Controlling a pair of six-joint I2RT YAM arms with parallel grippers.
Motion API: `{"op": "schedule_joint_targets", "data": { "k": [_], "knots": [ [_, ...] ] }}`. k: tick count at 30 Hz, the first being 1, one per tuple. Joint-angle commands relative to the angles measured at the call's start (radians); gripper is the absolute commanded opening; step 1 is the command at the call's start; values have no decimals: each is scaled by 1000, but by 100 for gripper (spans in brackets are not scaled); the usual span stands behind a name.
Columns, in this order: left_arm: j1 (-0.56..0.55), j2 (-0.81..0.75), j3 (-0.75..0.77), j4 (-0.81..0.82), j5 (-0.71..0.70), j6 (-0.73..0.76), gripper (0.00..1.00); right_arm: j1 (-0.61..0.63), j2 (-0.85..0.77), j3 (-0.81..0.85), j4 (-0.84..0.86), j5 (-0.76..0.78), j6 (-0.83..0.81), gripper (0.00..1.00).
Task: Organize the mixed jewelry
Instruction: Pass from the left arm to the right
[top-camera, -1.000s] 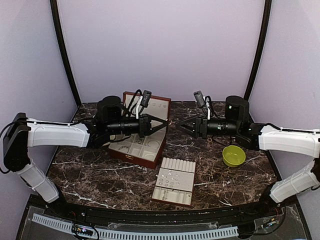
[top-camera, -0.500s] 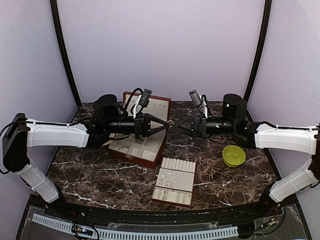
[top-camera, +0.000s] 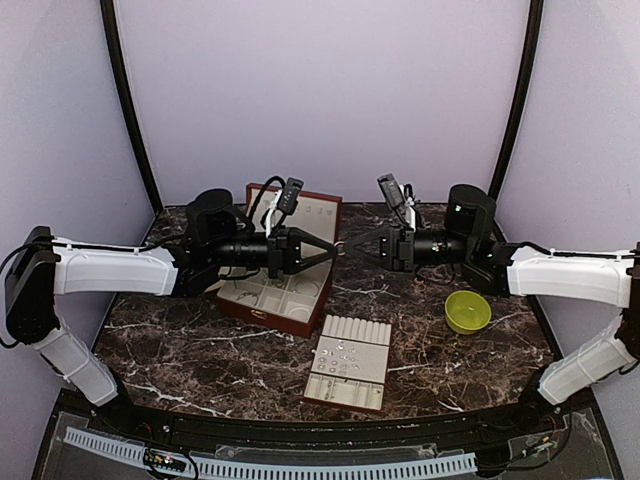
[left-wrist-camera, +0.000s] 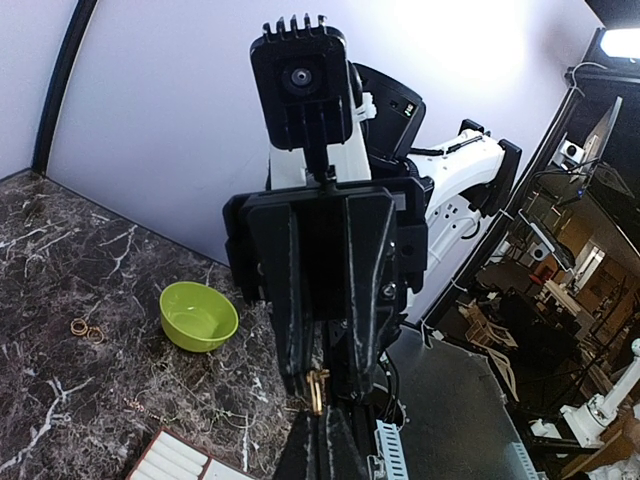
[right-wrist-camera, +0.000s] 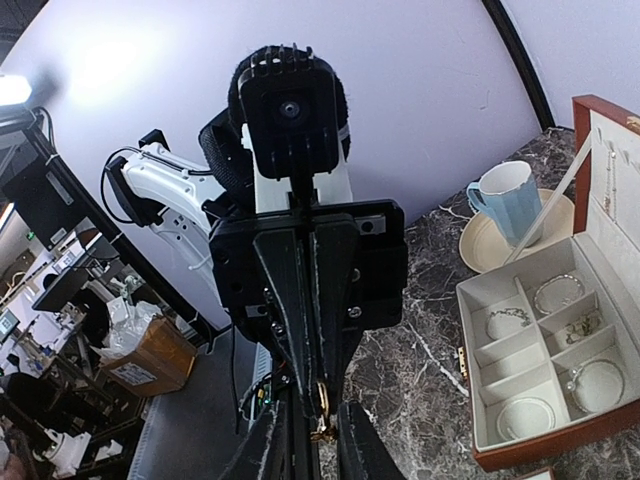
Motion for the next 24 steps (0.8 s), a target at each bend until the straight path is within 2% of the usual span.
{"op": "schedule_joint_targets", "data": {
  "k": [1,17,19,20,24],
  "knots": [
    [7,-24,-15,32,7,1,0,8,6,27,48,-17,9,17],
    [7,-25,-21,18,-22,10,0,6,-7,13,42,25,4,1],
    [9,-28,-22,7,-32,15,6,6,-11,11,39,37,4,0],
    [9,-30,-26,1,-36,18,14,6,-13,9,35,46,4,0],
    [20,-46,-44,-7,-68,29,35,0,-30,-10,29,72,0,0]
  ]
}}
